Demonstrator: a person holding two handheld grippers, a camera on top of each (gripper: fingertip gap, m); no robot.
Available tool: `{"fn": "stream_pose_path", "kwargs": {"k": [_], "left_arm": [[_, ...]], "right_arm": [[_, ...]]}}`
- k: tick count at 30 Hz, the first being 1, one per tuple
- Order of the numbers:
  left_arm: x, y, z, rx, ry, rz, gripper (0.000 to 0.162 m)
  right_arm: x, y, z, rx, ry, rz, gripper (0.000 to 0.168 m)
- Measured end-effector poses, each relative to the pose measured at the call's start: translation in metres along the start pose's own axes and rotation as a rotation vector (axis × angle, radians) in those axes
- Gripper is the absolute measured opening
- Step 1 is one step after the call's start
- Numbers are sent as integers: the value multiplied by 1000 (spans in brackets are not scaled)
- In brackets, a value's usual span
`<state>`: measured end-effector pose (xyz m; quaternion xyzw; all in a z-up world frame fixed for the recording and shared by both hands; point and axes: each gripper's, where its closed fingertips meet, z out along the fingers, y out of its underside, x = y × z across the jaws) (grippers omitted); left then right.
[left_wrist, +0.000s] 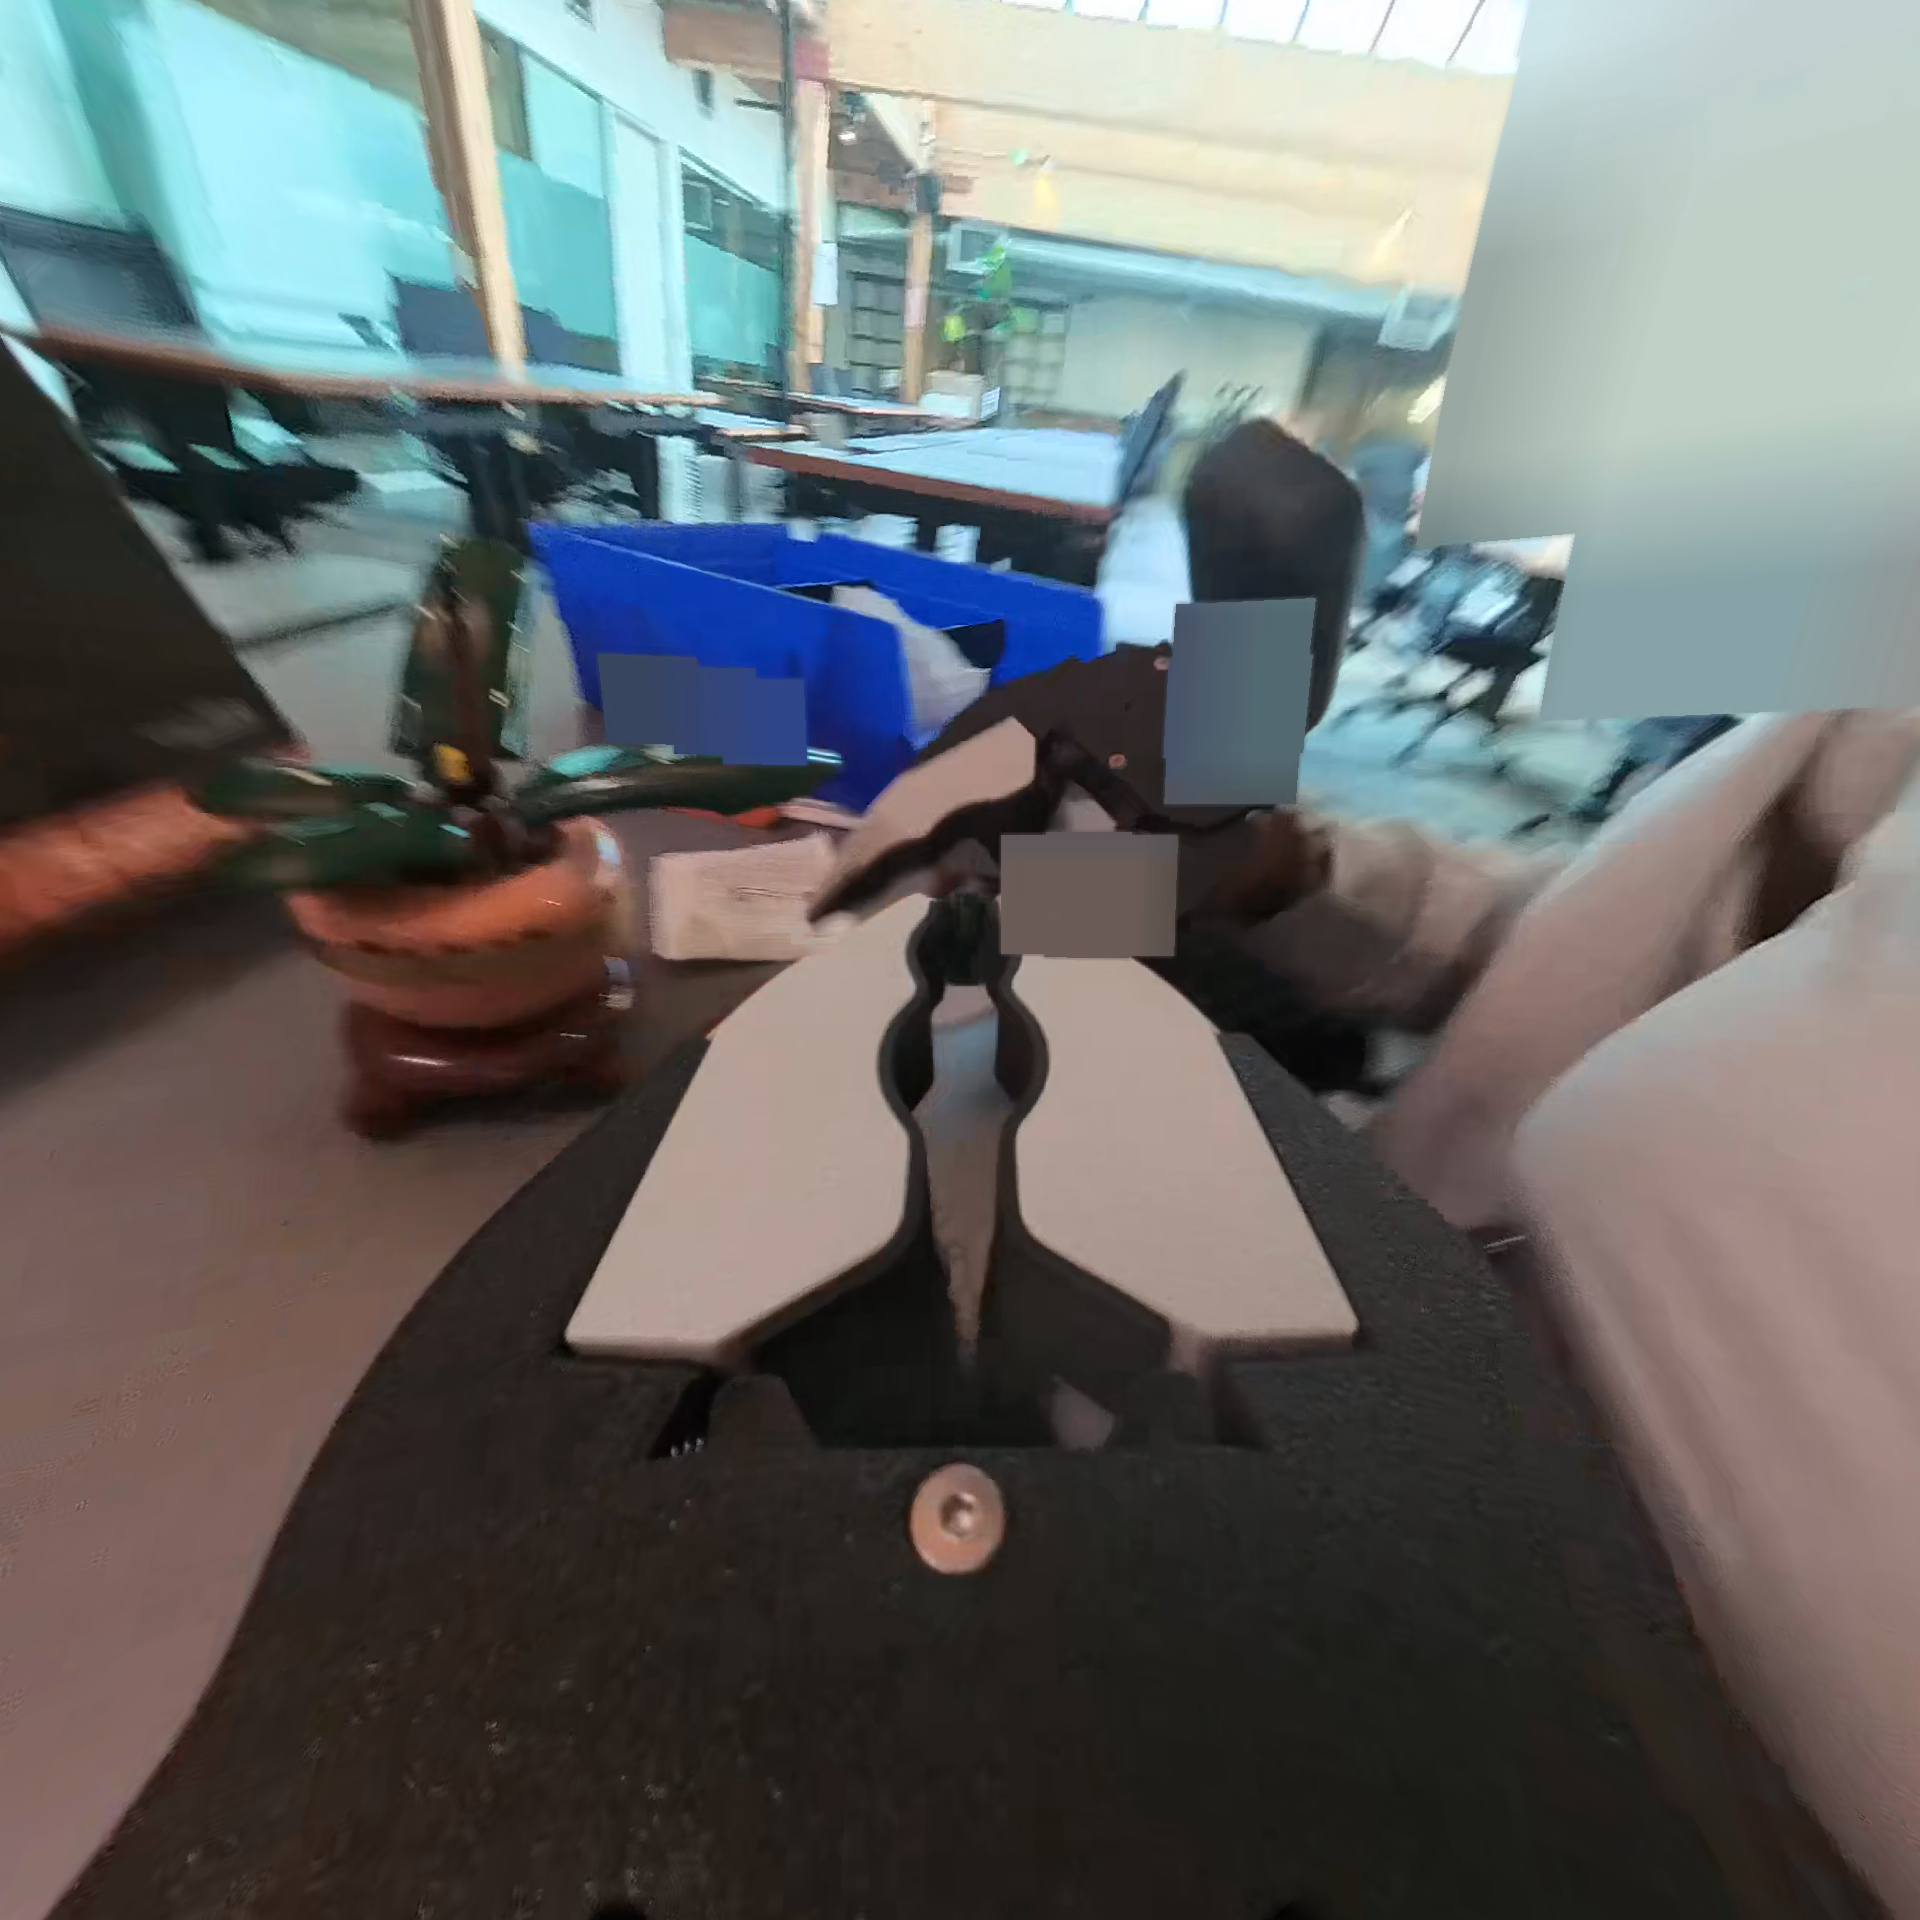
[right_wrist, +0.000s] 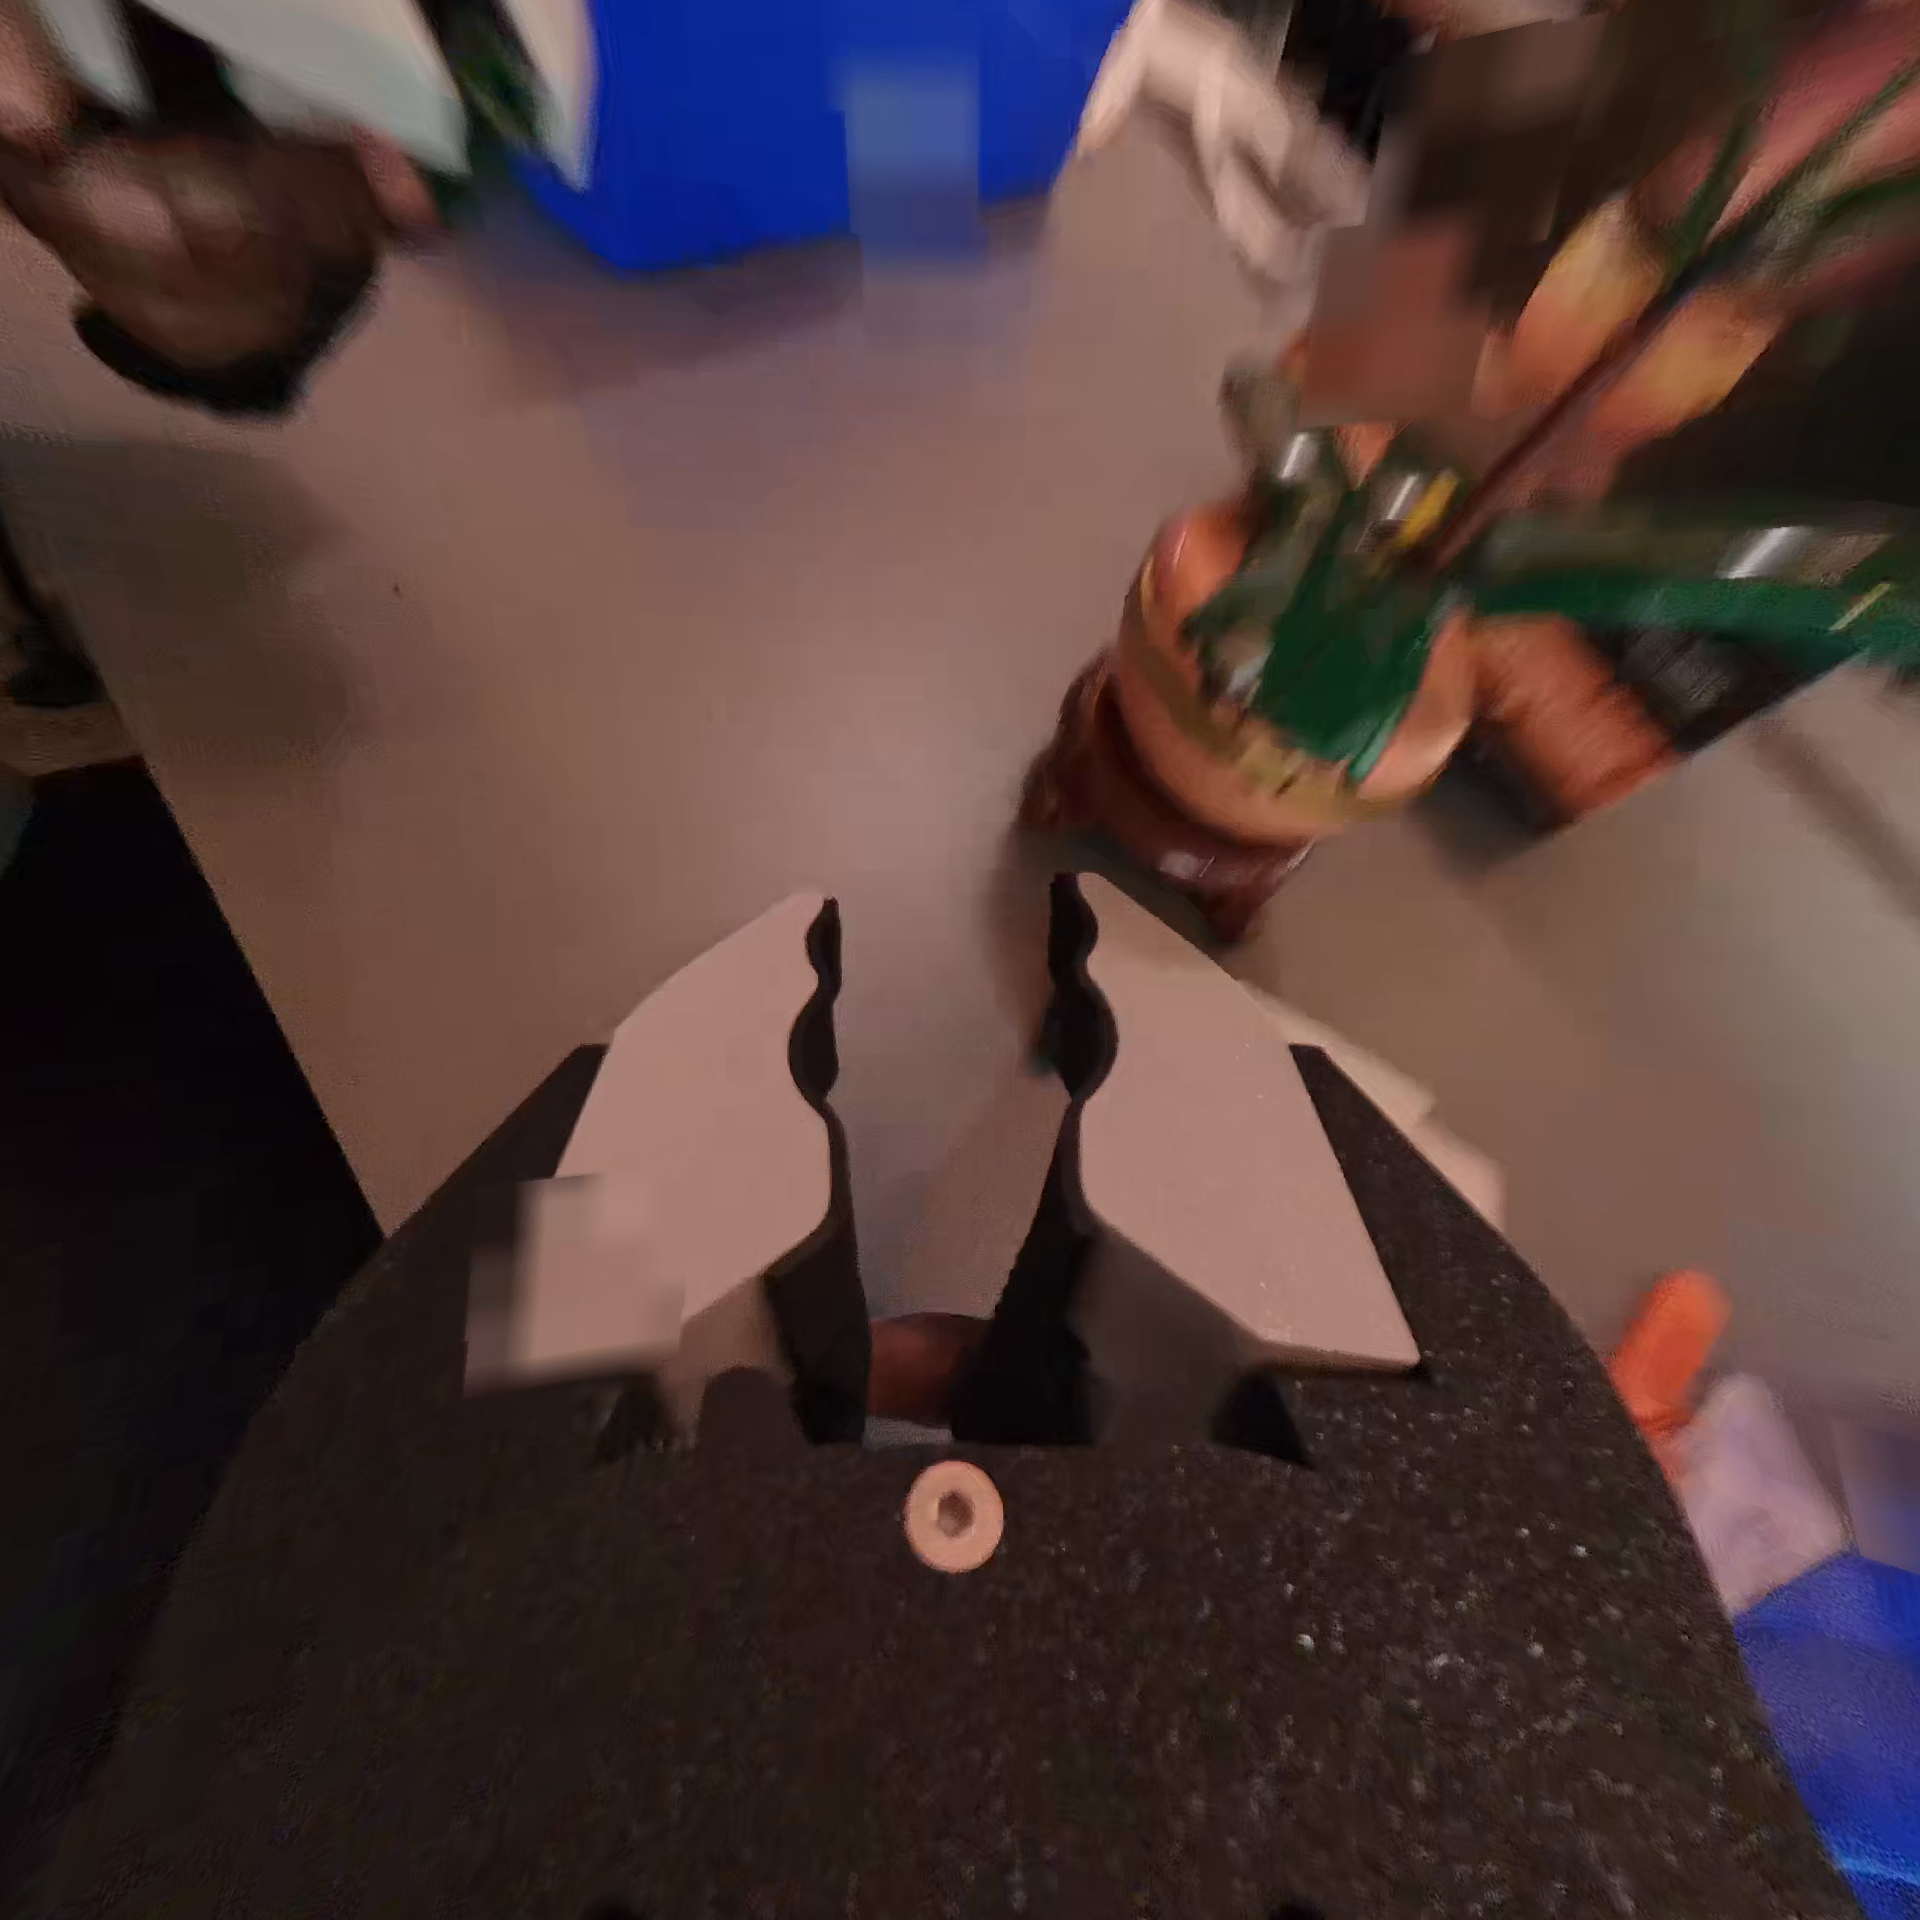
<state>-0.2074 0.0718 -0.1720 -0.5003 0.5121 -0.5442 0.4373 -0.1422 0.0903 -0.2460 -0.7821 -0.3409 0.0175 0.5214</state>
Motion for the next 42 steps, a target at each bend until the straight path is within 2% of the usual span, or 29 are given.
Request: {"fn": "stream_pose_path", "kwargs": {"k": [3, 4, 6, 8, 11, 20, 24, 28, 30, 32, 36, 39, 42], "left_arm": [[16, -4, 3, 67, 208, -314, 6], [24, -4, 4, 61, 291, -383, 6], [37, -3, 6, 28, 403, -452, 6], [46, 3, 9, -43, 462, -476, 6], [53, 10, 14, -133, 490, -468, 6], [55, 8, 18, -162, 526, -477, 7], [53, 0, 19, -110, 550, -514, 13], [35, -7, 17, -49, 477, -484, 16], [25, 0, 17, -80, 394, -412, 20], [12, 5, 13, -110, 277, -306, 23], [-19, 3, -7, -114, -5, -50, 23], [-31, -4, -20, -113, -136, 81, 22], [-30, -9, -24, -109, -161, 109, 22]], "right_arm": [[-19, -56, -38, 327, 18, -328, 28], [-29, -67, -46, 381, 7, -404, 25], [-44, -71, -50, 384, -67, -490, 20], [-52, -76, -56, 432, -114, -537, 17], [-63, -81, -60, 453, -193, -581, 17], [-66, -79, -59, 436, -243, -583, 7], [-59, -80, -64, 468, -230, -506, 5], [-41, -73, -70, 473, -192, -441, 5], [-22, -67, -77, 432, -115, -462, 5], [19, -57, -104, 333, 18, -488, 5], [134, 6, -170, -96, 253, -356, 6], [174, 45, -184, -270, 183, -150, 5], [183, 66, -177, -372, 124, -130, 5]]}}
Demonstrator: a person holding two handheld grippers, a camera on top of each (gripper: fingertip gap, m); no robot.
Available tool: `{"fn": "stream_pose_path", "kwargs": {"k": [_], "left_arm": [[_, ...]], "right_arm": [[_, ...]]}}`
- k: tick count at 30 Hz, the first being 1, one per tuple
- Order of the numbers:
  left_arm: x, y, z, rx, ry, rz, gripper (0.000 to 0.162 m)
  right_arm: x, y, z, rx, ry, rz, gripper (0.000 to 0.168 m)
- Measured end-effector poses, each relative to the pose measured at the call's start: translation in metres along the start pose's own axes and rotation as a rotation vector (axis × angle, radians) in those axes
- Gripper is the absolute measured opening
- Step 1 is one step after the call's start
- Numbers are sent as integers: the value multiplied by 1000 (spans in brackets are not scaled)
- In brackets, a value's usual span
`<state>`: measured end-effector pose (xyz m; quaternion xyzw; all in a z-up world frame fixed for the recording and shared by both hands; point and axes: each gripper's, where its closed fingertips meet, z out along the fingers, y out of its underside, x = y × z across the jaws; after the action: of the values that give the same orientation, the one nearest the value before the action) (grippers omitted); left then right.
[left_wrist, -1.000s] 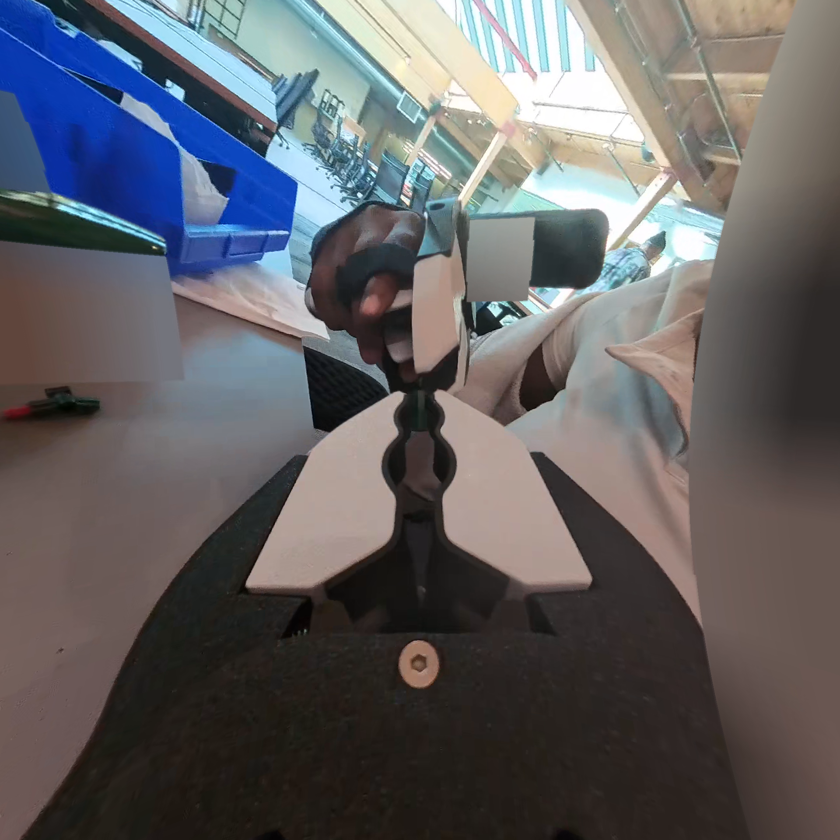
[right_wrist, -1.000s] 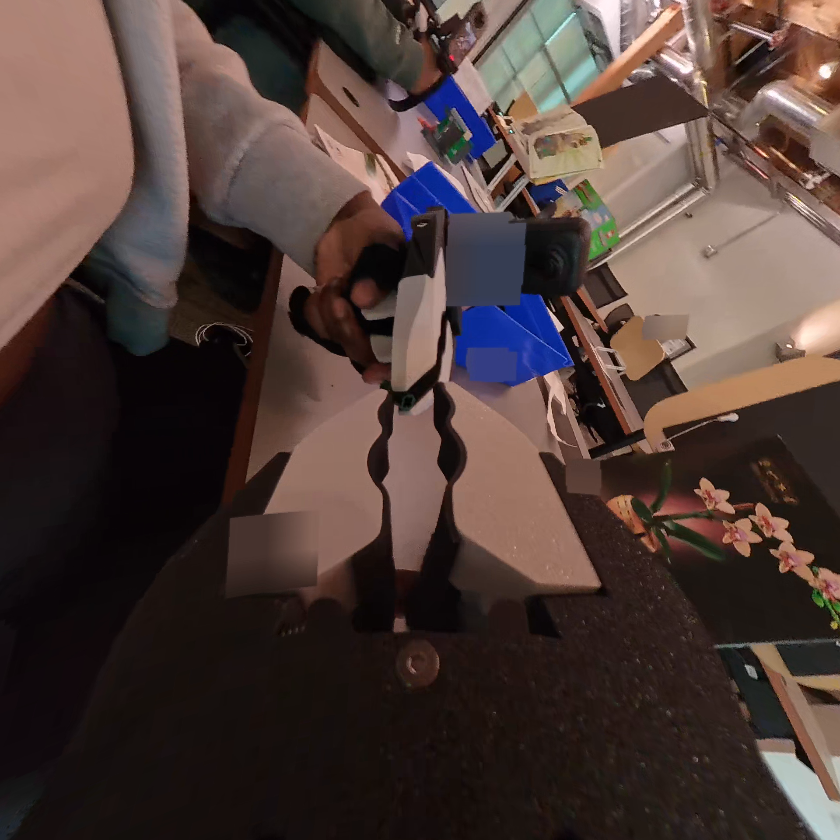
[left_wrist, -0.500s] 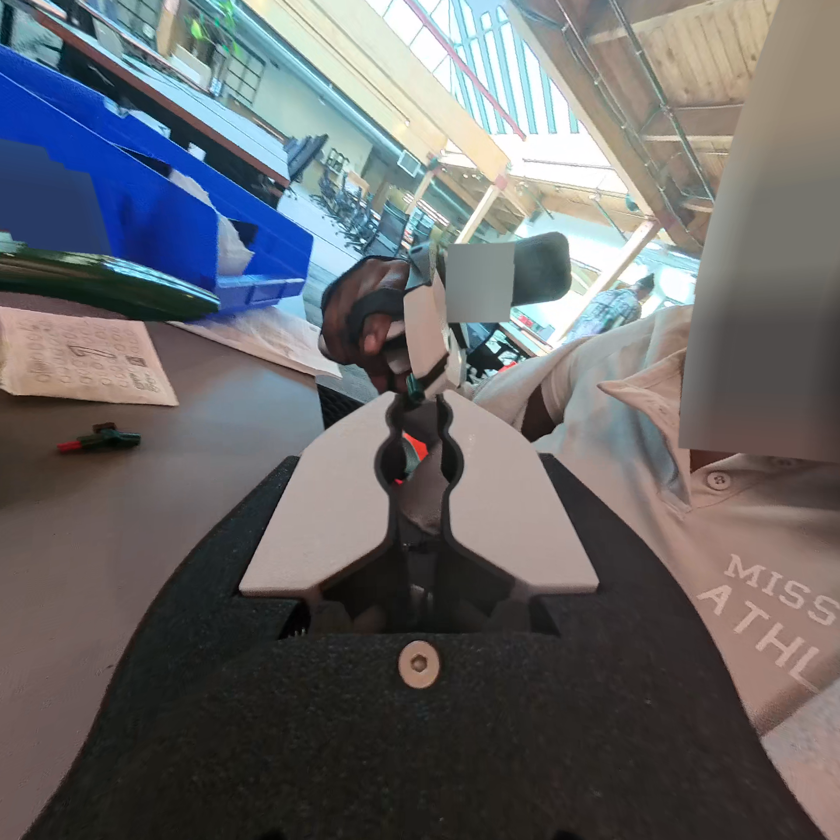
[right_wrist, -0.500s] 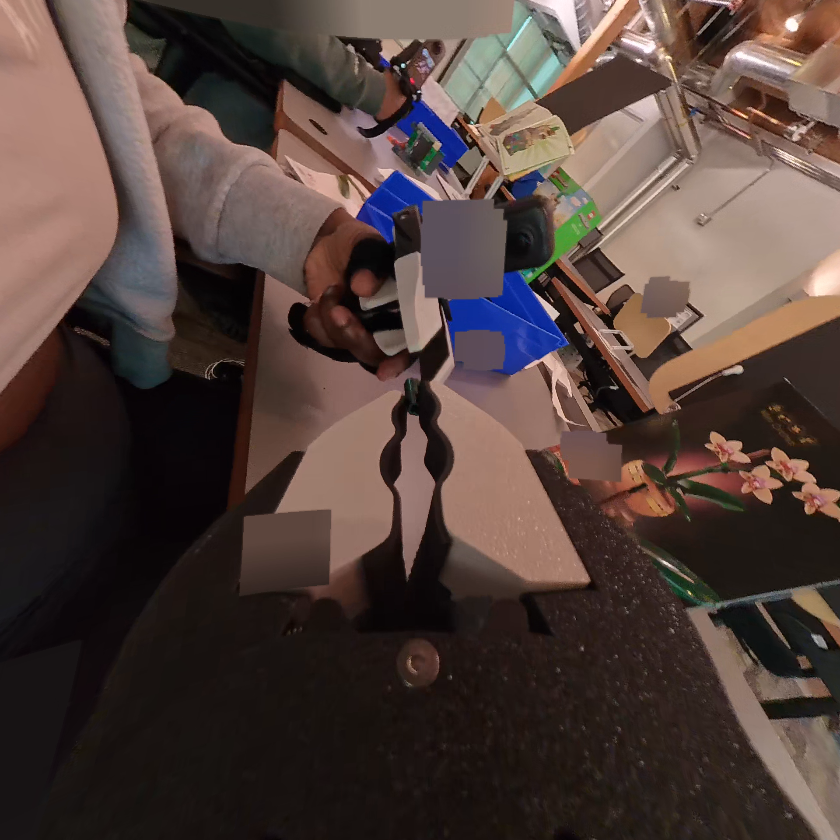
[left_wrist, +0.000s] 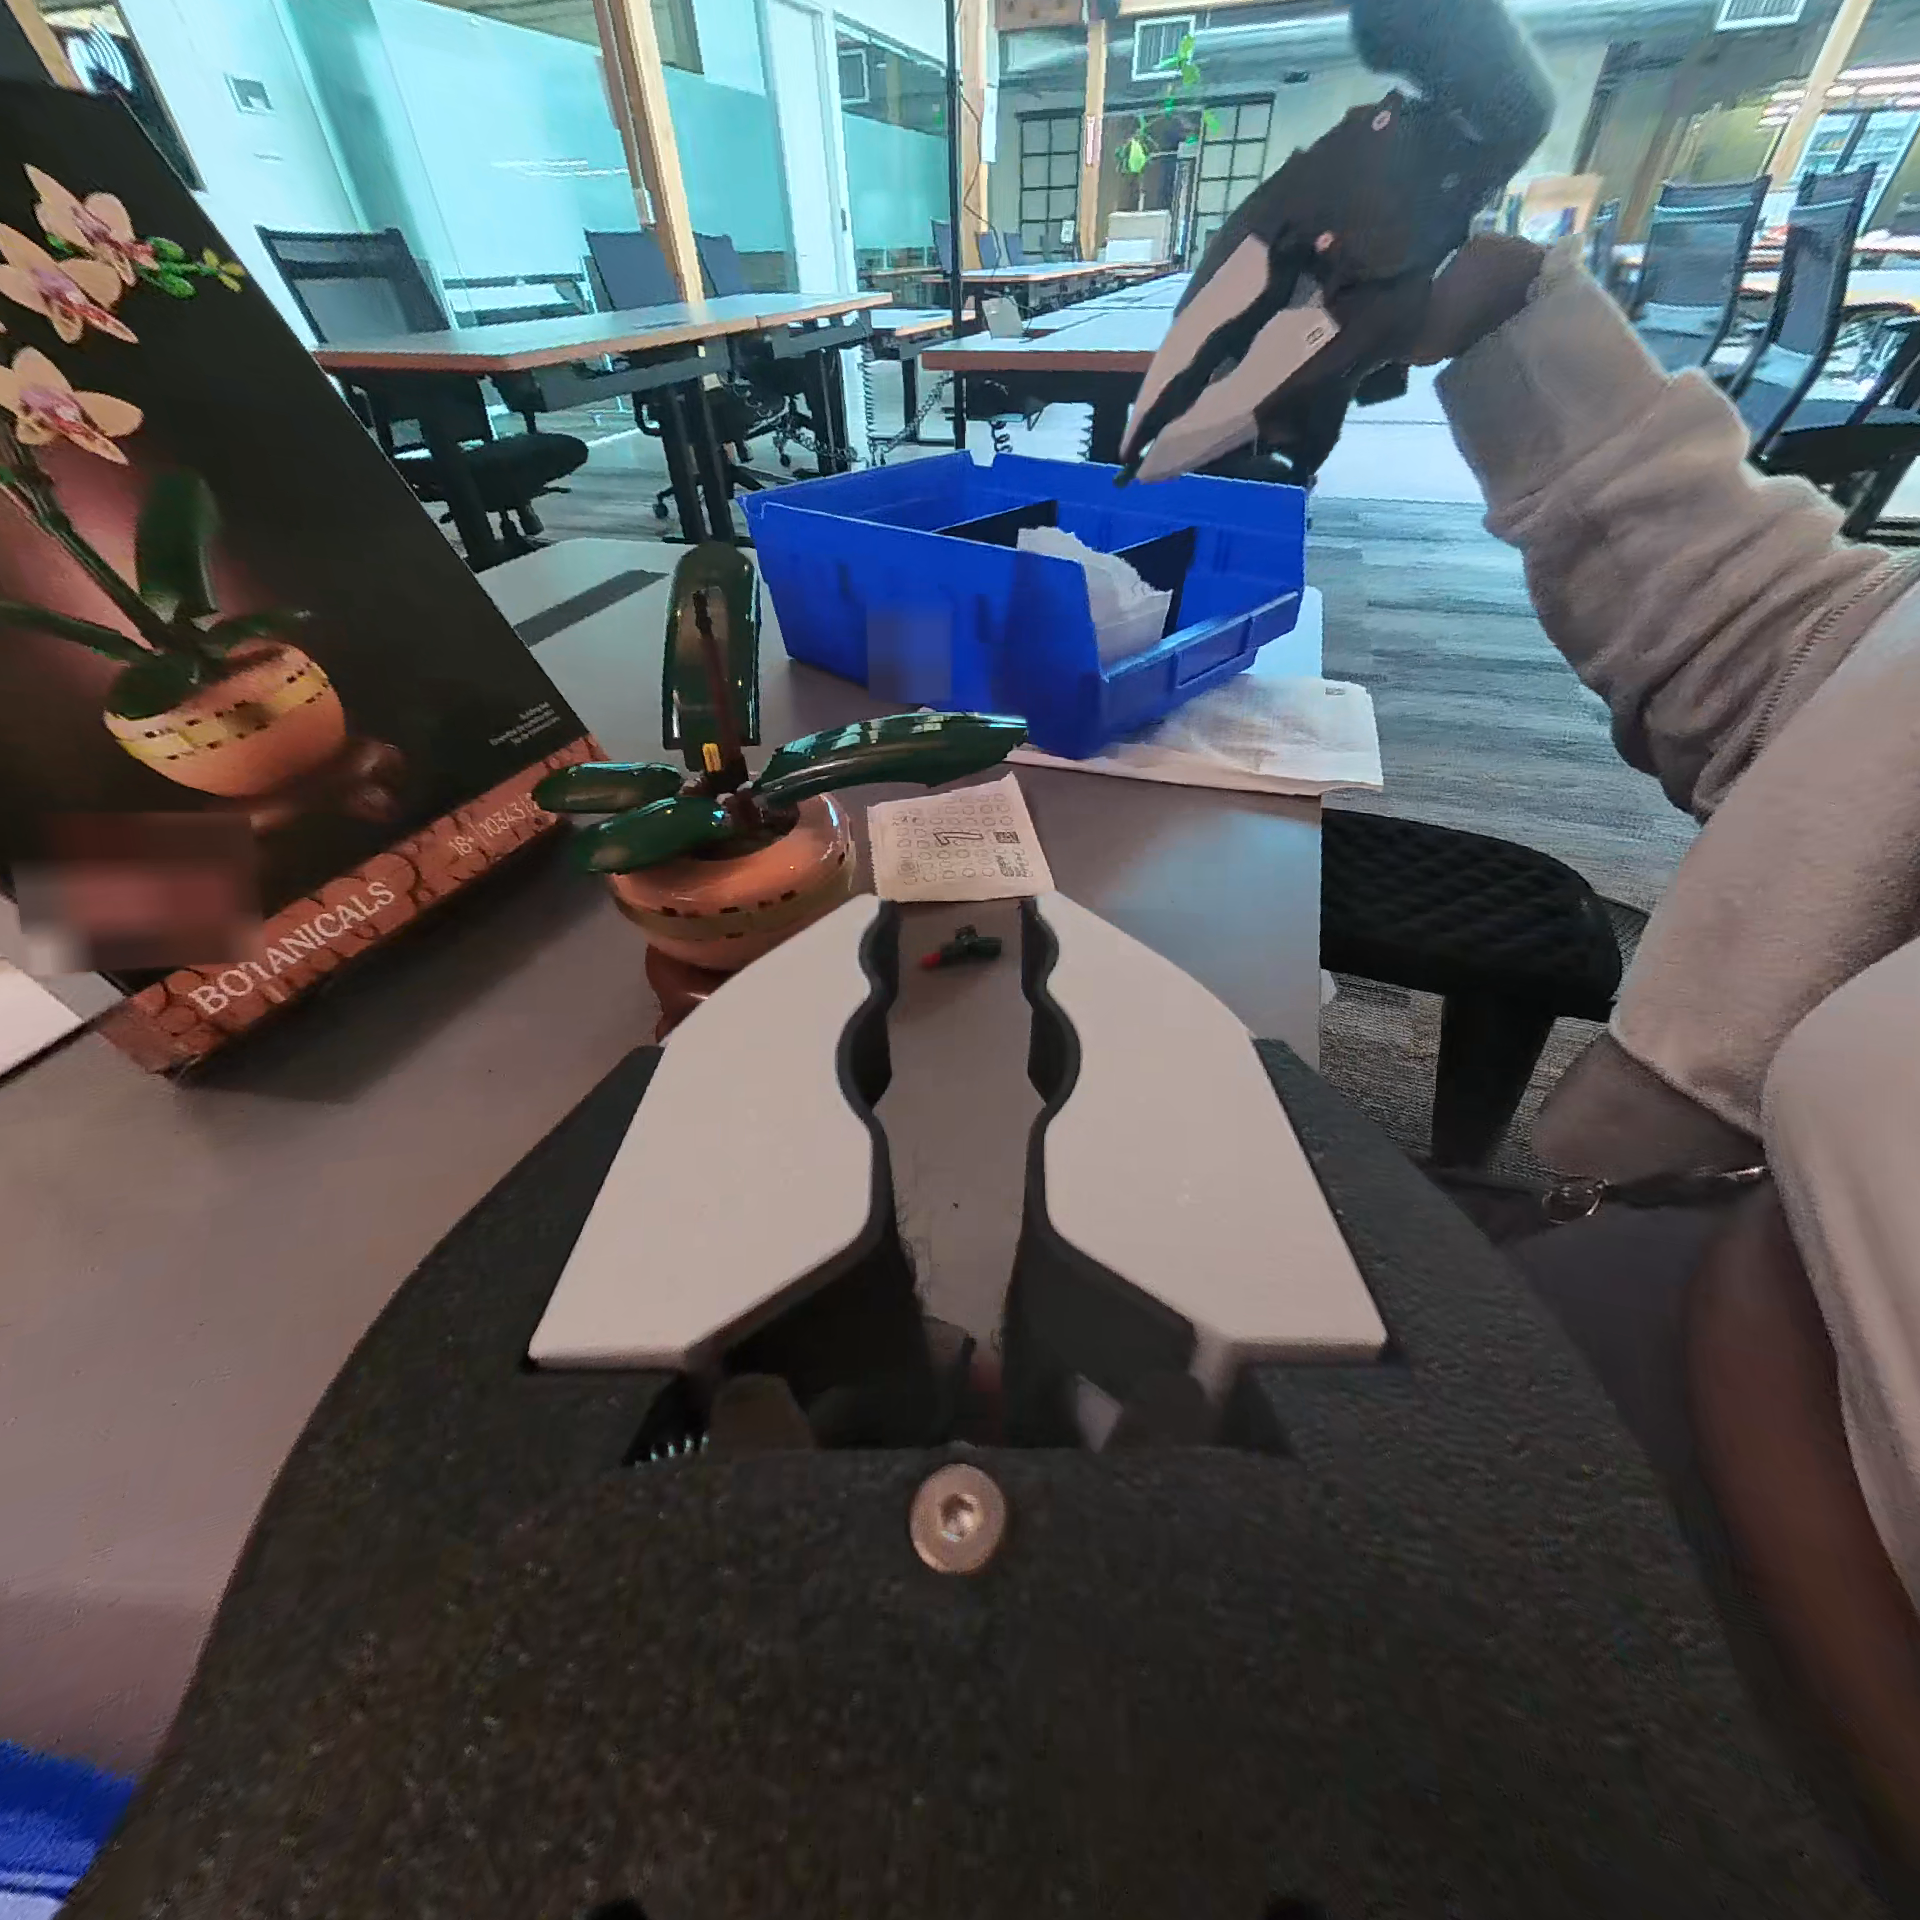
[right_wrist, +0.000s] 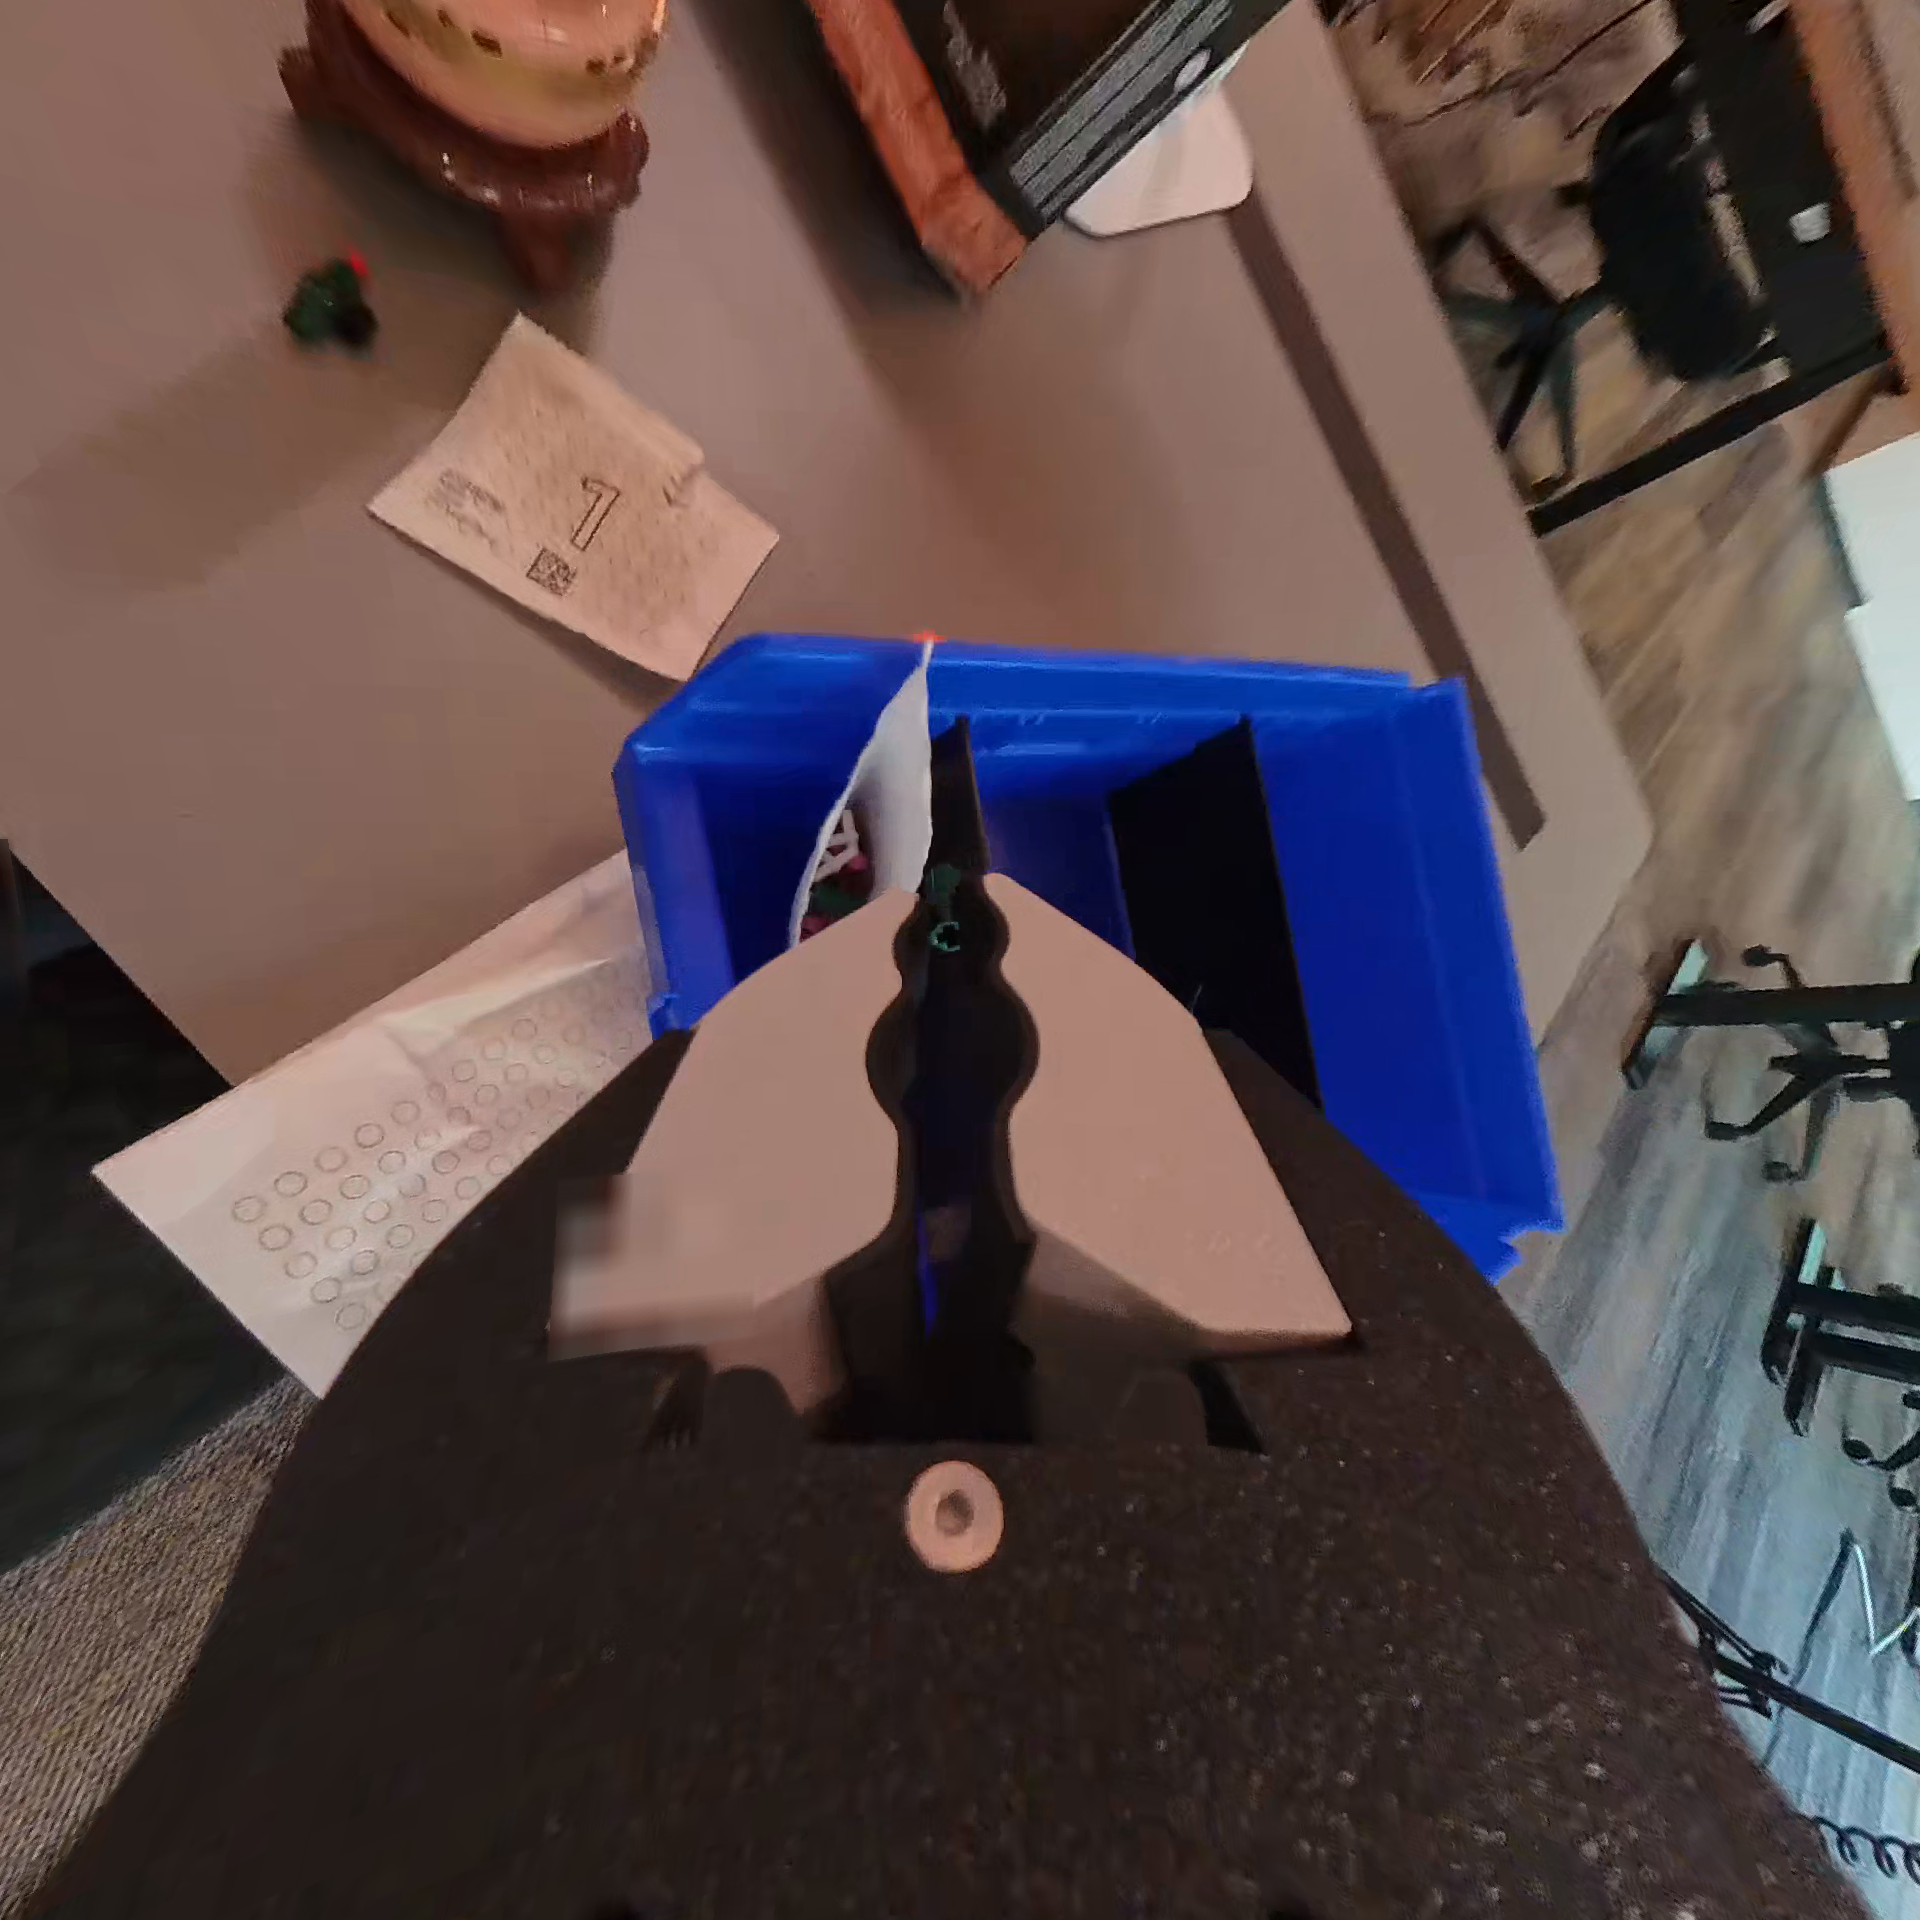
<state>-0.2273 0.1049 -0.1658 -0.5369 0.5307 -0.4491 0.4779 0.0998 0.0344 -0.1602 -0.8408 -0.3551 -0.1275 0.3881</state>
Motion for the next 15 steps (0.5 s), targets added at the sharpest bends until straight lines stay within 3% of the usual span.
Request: {"fn": "stream_pose_path", "kwargs": {"k": [7, 15], "left_arm": [[4, 7, 1, -27, 2, 9, 22], [4, 10, 1, -42, 5, 8, 22]], "right_arm": [[-14, 13, 26, -108, -87, -26, 6], [-12, 11, 26, -72, -94, -3, 19]]}}
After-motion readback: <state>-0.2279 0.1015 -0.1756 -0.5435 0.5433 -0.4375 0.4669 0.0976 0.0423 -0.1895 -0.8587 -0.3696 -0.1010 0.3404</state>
